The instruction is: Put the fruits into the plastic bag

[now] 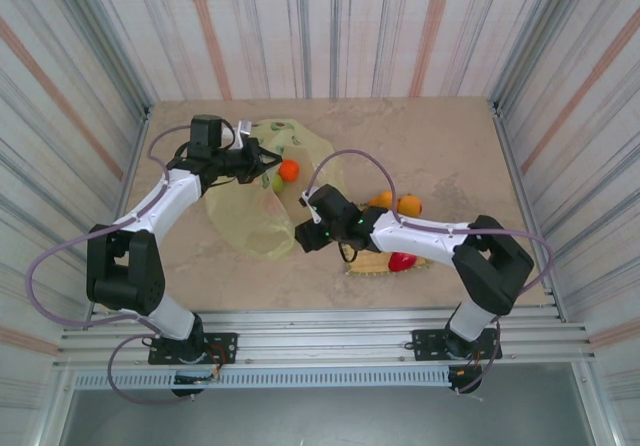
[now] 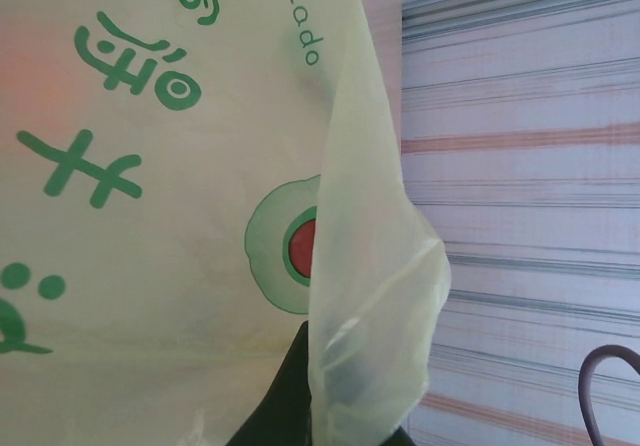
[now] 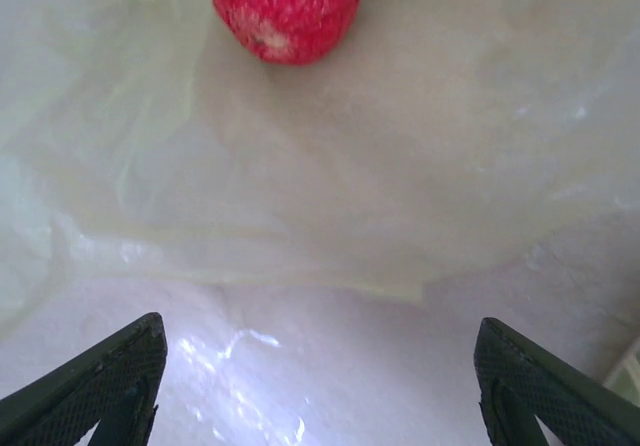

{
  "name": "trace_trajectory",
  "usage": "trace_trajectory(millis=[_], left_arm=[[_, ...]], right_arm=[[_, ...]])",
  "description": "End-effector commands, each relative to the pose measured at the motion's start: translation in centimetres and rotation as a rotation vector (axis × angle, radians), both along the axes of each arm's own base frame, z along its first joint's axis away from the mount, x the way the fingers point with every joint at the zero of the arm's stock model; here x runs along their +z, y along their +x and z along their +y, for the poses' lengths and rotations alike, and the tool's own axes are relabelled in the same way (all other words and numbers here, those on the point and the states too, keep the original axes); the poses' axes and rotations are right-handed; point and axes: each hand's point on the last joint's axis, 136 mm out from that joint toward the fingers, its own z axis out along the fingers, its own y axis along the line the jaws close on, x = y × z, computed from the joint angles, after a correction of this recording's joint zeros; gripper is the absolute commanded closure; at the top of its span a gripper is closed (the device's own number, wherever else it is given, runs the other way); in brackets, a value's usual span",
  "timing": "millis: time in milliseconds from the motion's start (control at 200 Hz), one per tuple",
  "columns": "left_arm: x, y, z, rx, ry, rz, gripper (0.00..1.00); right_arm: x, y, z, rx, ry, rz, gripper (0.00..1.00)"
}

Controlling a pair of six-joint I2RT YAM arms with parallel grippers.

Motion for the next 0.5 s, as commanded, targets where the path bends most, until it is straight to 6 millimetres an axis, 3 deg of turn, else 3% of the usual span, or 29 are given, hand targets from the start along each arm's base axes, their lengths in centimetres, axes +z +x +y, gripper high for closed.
trace_trajectory(millis=[0,155,351,496], left_arm=[[0.5,-0.4,0.3,0.000,-0.012,0.008,1.00],[0.5,-0.4,0.3,0.000,-0.012,0.009,1.00],[0.6,-0.4,0.3,0.002,-0.011,0.005,1.00],[0.6,-0.4,0.3,0.002,-0.009,0.004,1.00]], right_arm=[[0.2,-2.2,-1.2,0.065,-0.049,0.001,0.23],[3.3,-3.0,-2.6,0.079,-0.022,-0.074,0.29],[8.9,-0.8,-5.7,-0.052,0.048,-0.250,0.27],[9.2,1.9,-8.8,-0.189,0.032,-0.271,0.15]])
